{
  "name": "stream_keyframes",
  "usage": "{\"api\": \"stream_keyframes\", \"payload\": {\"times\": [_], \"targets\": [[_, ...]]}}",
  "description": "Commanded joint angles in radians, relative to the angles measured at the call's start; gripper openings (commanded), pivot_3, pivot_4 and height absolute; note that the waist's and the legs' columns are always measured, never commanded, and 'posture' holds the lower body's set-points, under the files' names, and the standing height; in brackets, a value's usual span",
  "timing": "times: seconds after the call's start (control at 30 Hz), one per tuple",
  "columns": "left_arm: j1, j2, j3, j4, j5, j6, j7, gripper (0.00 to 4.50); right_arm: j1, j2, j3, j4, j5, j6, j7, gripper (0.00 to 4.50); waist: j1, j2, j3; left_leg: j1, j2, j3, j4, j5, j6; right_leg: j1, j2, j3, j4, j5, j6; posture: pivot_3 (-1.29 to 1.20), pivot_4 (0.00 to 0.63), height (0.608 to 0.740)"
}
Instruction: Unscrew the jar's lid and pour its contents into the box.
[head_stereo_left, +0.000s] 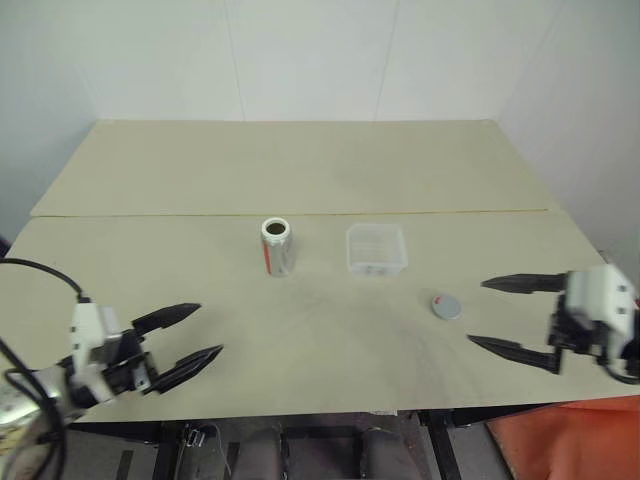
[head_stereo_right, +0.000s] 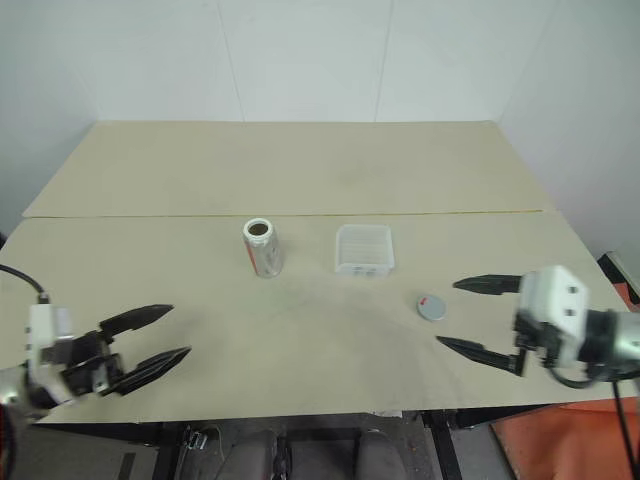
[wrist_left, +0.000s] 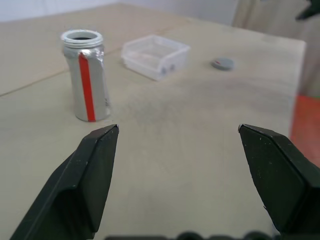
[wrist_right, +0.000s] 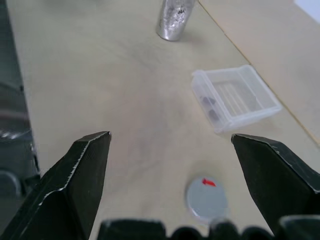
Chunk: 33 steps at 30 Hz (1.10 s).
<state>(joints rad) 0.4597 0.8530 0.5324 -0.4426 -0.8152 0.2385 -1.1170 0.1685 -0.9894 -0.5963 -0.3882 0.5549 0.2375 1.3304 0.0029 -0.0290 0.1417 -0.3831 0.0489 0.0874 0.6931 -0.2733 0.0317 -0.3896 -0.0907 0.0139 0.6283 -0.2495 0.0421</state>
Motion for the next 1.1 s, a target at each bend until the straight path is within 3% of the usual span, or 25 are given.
{"api": "stream_keyframes", "payload": {"times": [0.03,0.57,0.73,0.9,0.97,1.1], "targets": [[0.024,0.058,0.093,-0.024,-0.035,0.053,-0.087,4.14,0.007,-0.03,-0.072,0.044,0.001,-0.043,0.05,4.5,0.0,0.0,0.0,0.0,0.0,0.0,0.0,0.0,0.0,0.0,0.0,0.0,0.0,0.0,-0.001,0.0,0.15,0.74],[-0.201,0.037,-0.023,0.024,0.04,0.103,-0.035,4.14,0.054,-0.002,-0.024,0.059,-0.116,-0.101,-0.016,4.5,0.006,0.001,0.0,-0.001,0.0,0.001,0.0,0.0,-0.001,0.0,0.0,0.0,0.0,0.0,0.0,0.0,0.15,0.74],[-0.221,0.085,0.002,0.029,0.029,0.18,-0.032,4.14,0.01,-0.01,0.051,0.071,-0.104,-0.083,-0.026,4.5,0.006,0.001,0.0,-0.001,0.0,0.001,0.0,0.0,-0.001,-0.001,0.0,0.0,0.0,0.0,0.0,0.0,0.15,0.74],[-0.199,0.074,0.047,-0.008,0.002,0.214,-0.023,4.14,-0.049,-0.018,0.114,0.103,-0.099,-0.095,-0.013,4.5,0.004,0.001,0.001,-0.002,0.0,0.001,0.0,0.0,-0.001,-0.002,0.0,0.0,0.0,0.0,0.0,0.0,0.15,0.74],[-0.182,0.06,0.07,-0.042,-0.014,0.236,0.005,4.49,-0.097,-0.024,0.135,0.124,-0.061,-0.072,0.009,4.5,0.003,0.002,0.001,-0.002,0.0,0.001,0.0,0.0,-0.001,-0.002,-0.001,0.0,0.0,0.0,0.0,0.0,0.15,0.74],[-0.13,0.033,0.124,-0.104,-0.036,0.257,0.026,4.49,-0.175,-0.022,0.192,0.16,-0.066,-0.087,0.024,4.5,0.002,0.002,0.001,-0.002,0.001,0.001,0.0,0.0,-0.001,-0.002,-0.001,0.0,0.0,0.0,-0.001,0.0,0.15,0.74]]}}
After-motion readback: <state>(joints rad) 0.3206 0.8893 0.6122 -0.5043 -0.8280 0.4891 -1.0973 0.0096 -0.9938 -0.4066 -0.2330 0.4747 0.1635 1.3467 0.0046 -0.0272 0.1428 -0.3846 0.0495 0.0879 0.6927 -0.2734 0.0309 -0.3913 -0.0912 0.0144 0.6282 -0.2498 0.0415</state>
